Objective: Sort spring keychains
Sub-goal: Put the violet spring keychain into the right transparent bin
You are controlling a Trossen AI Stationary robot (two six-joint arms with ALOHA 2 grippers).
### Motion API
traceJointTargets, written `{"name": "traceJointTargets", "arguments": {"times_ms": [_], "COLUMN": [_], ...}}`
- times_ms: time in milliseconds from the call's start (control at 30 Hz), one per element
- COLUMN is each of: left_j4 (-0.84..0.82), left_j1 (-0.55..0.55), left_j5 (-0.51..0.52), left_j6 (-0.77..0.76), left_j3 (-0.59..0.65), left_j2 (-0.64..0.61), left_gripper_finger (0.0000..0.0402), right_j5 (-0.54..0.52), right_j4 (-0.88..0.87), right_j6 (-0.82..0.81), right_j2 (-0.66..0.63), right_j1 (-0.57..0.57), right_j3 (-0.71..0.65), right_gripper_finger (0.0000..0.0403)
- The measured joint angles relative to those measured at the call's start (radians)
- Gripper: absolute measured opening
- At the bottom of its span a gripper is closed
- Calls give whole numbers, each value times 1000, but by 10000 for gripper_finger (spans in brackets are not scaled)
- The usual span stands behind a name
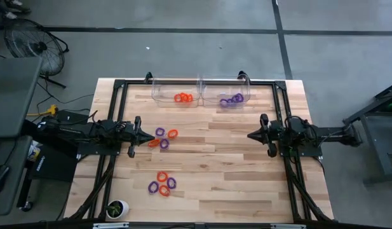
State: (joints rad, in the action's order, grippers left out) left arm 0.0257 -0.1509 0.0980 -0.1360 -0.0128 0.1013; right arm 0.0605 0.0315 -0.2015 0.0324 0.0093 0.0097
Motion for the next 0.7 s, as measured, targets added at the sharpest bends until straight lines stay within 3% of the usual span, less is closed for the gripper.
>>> {"name": "traceJointTargets", "arguments": {"times_ms": [700], "left_j4": [0], "left_j1": [0], "left_j5": [0], "left_j6": [0], "left_j3": [0], "left_j2": [0], "left_gripper_finger": [0], "right_j5": [-1], "right_j4": [-6], "right_j6": [-10], "right_j2": [-4], "right_j1": [-58], "right_j3": [0], "right_gripper_finger": [0]}}
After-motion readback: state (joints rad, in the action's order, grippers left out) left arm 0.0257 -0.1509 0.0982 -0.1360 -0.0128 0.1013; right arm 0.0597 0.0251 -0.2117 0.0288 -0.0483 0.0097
